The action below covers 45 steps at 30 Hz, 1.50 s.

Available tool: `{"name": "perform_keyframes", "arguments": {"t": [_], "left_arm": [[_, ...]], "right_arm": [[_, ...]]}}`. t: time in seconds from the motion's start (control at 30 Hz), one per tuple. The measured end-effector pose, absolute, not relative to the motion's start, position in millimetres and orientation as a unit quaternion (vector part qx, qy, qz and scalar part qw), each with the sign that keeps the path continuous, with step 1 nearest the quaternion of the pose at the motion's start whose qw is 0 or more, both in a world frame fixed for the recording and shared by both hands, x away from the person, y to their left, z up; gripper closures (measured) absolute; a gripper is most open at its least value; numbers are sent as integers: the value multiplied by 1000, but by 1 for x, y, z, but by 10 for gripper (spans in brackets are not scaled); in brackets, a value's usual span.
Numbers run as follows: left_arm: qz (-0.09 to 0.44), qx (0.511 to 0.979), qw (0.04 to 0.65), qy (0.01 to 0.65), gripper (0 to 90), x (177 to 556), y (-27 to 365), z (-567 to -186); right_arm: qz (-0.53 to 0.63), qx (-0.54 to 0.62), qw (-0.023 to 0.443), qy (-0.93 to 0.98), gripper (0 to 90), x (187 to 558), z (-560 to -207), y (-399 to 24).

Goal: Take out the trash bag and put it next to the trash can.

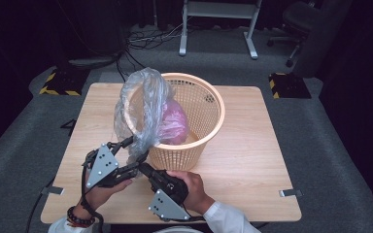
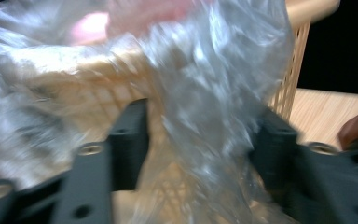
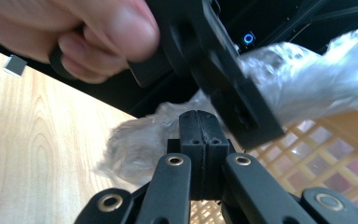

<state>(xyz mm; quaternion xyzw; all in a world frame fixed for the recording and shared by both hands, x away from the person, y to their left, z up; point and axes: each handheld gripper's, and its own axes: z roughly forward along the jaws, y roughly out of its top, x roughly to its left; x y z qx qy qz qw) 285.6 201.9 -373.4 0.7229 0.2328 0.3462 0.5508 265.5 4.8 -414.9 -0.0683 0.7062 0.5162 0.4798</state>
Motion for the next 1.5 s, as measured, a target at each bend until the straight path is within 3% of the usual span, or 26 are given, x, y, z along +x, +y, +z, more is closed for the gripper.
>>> {"name": "perform_keyframes", "arguments": {"t": [0.17,0.23,0.3,0.47,0.73,1.27,1.5], "left_arm": [[383,711,552,209,778,286,197,-381],[391,701,557,214,826,286,199,-382],[398,686,566,226,849,287,204,-381],[427,643,590,237,870,288,218,-378],[482,570,614,256,873,293,234,-377],[554,459,634,284,874,301,272,-347],[570,452,609,317,875,304,290,-350]], "right_arm": [[527,-37,485,697,884,265,-418,1],[538,-23,481,692,777,266,-418,-5],[545,-5,498,674,593,264,-421,-9],[567,13,480,669,516,253,-432,-27],[546,41,486,681,494,247,-447,-76],[463,219,496,701,466,287,-460,-184],[455,256,500,691,464,296,-456,-206]]}}
